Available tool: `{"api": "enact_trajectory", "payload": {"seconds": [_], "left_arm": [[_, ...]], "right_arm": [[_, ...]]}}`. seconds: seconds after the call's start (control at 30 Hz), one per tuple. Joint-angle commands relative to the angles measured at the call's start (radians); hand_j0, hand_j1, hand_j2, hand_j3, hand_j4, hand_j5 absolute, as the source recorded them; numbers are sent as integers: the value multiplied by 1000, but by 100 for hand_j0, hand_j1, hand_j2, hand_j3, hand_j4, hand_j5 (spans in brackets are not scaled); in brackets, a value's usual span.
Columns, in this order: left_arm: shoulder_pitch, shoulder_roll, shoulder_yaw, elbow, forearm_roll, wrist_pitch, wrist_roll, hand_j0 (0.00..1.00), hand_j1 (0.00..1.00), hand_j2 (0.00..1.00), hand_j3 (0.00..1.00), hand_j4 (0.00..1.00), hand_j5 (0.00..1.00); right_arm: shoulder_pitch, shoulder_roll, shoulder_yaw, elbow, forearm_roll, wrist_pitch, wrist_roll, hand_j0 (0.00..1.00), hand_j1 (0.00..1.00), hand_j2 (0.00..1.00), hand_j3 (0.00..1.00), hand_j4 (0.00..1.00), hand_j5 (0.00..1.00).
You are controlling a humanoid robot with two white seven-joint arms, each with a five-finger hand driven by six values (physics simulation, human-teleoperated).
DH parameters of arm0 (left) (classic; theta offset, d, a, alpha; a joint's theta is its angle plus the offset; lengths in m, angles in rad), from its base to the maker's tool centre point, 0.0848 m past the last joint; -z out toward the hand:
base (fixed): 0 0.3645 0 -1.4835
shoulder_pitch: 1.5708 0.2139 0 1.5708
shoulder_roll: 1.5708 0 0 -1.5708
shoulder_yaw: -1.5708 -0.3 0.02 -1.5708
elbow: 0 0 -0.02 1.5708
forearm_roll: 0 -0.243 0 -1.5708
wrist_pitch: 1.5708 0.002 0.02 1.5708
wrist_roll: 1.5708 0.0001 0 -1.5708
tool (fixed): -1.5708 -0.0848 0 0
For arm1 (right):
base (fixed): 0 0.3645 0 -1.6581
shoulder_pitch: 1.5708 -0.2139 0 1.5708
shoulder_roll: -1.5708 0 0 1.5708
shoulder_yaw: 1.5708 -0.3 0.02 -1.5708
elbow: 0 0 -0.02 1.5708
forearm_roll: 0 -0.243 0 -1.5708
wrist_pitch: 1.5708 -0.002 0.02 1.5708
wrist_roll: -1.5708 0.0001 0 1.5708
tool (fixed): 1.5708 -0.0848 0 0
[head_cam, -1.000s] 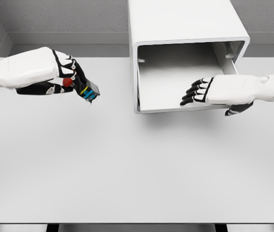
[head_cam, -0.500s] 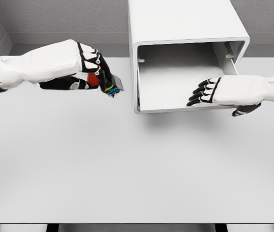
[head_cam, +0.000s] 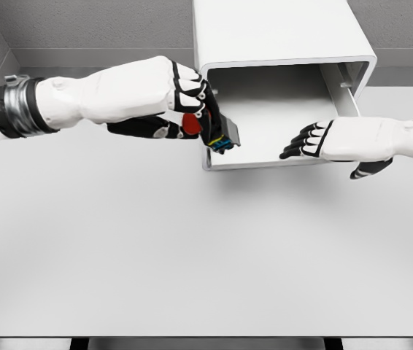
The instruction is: Slide open multi-storey tabletop storage cabinets and put open load switch and slide close multi-storey tabletop storage cabinets
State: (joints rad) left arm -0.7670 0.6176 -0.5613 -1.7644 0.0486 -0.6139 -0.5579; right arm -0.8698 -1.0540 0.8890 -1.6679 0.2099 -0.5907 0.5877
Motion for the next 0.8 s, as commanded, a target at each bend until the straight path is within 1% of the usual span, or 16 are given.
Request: {"api": "enact_trajectory", "payload": {"seconds": [0.0,0.03,0.07,0.13,0.2,0.23,0.3,0.37,0.43,0.57,0.77], "left_arm": [[-2,-35,-34,2,2,3,-4,39,39,39,39,39,39],[-15,-45,-52,2,-4,3,-5,39,39,39,39,39,39],[-26,-52,-52,2,-19,3,-5,39,39,39,39,39,39],[-40,-84,-62,11,-39,3,-7,39,39,39,39,39,39],[-55,-108,-72,51,-78,3,-7,39,39,39,39,39,39],[-57,-113,-74,57,-101,3,-7,39,39,39,39,39,39],[-63,-131,-74,88,-127,3,-7,39,39,39,39,39,39],[-81,-140,-74,128,-148,3,-7,39,39,39,39,39,39],[-91,-170,-74,157,-170,3,-8,39,39,39,39,39,39],[-97,-190,-86,163,-171,3,-10,39,39,39,39,39,39],[-98,-200,-97,171,-170,3,-10,39,39,39,39,39,39]], "right_arm": [[-1,2,11,-7,-7,-20,4,100,100,100,100,100,100],[-1,-6,10,-6,-7,-20,3,100,100,100,100,100,100],[-1,-12,5,-6,-7,-20,-20,100,100,100,100,100,100],[-3,-23,-4,-6,-12,-20,-29,100,100,100,100,100,100],[-3,-24,-4,-6,-30,-20,-34,100,100,100,100,100,100],[-3,-34,-4,-7,-47,-20,-37,100,100,100,100,100,100],[-5,-38,-10,-7,-49,-20,-63,100,100,100,100,100,100],[-3,-63,-41,-6,-50,-20,-72,100,100,100,100,100,100],[-3,-89,-71,-4,-73,-20,-72,100,100,100,100,100,100],[-3,-133,-82,-4,-158,-20,-72,100,100,100,100,100,100],[-3,-152,-78,0,-164,-20,-69,100,100,100,100,100,100]]}}
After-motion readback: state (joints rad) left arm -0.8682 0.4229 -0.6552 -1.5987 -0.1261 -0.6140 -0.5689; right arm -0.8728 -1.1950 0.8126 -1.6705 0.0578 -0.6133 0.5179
